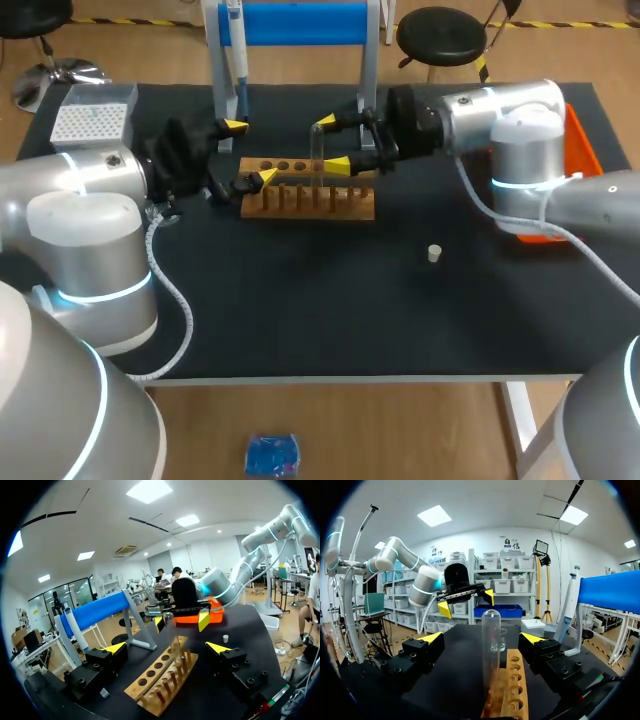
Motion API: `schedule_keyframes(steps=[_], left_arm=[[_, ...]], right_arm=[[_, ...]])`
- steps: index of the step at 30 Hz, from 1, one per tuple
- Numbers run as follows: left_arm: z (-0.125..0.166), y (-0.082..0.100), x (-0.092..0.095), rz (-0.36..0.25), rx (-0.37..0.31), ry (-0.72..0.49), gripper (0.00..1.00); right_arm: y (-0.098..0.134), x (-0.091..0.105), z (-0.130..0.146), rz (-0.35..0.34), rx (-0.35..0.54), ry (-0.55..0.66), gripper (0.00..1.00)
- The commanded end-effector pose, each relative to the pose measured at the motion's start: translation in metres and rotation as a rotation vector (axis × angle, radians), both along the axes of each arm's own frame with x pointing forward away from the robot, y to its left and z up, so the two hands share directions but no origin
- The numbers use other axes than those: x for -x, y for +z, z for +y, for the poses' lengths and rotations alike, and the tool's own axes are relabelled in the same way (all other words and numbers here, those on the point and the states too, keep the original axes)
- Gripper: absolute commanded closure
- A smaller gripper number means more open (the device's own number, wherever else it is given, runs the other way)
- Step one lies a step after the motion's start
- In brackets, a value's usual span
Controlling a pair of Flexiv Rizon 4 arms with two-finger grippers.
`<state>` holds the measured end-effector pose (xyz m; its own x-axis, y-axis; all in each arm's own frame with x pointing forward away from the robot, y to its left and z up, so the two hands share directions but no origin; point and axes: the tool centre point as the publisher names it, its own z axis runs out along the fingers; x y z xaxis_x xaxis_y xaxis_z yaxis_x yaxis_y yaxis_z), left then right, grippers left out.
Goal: Invert the test tube, pick up the pipette, mount the tip to pipette, aspirate from beaker and dispense into the tube, eject the tip, return the pipette, and cap with the stopper.
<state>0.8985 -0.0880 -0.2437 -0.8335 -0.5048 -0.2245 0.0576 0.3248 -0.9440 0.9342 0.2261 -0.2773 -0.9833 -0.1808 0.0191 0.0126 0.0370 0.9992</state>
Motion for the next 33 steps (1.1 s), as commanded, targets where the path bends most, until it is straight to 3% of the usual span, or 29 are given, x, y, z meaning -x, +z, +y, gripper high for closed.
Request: schedule_keyframes(steps=[1, 10, 12, 13, 14, 17, 19, 22, 33], left_arm=[[-0.0002, 0.0001, 0.0000, 0.000, -0.002, 0.000, 0.00], [-0.0002, 0.0001, 0.0000, 0.000, -0.002, 0.000, 0.00], [-0.0002, 0.0001, 0.0000, 0.000, -0.002, 0.000, 0.00], [-0.0002, 0.0001, 0.0000, 0.000, -0.002, 0.000, 0.00], [-0.0002, 0.0001, 0.0000, 0.000, -0.002, 0.000, 0.00], [-0.0002, 0.0001, 0.0000, 0.000, -0.002, 0.000, 0.00], [-0.0002, 0.0001, 0.0000, 0.000, -0.002, 0.000, 0.00], [-0.0002, 0.0001, 0.0000, 0.000, -0.002, 0.000, 0.00], [-0.0002, 0.0001, 0.0000, 0.000, -0.002, 0.000, 0.00]], right_arm=[[-0.0069, -0.0024, 0.0111, 0.002, -0.003, -0.010, 0.00], [-0.0144, -0.0043, 0.0190, 0.021, -0.009, -0.029, 0.00], [-0.0148, -0.0046, 0.0196, 0.022, -0.012, -0.032, 0.13], [-0.0151, -0.0049, 0.0199, 0.023, -0.013, -0.033, 0.36], [-0.0153, -0.0050, 0.0202, 0.024, -0.014, -0.034, 0.51], [-0.0155, -0.0054, 0.0205, 0.024, -0.015, -0.035, 0.70], [-0.0154, -0.0056, 0.0206, 0.022, -0.014, -0.036, 0.88], [-0.0150, -0.0061, 0.0210, 0.016, -0.011, -0.034, 1.00], [-0.0114, -0.0082, 0.0195, -0.002, 0.007, -0.027, 1.00]])
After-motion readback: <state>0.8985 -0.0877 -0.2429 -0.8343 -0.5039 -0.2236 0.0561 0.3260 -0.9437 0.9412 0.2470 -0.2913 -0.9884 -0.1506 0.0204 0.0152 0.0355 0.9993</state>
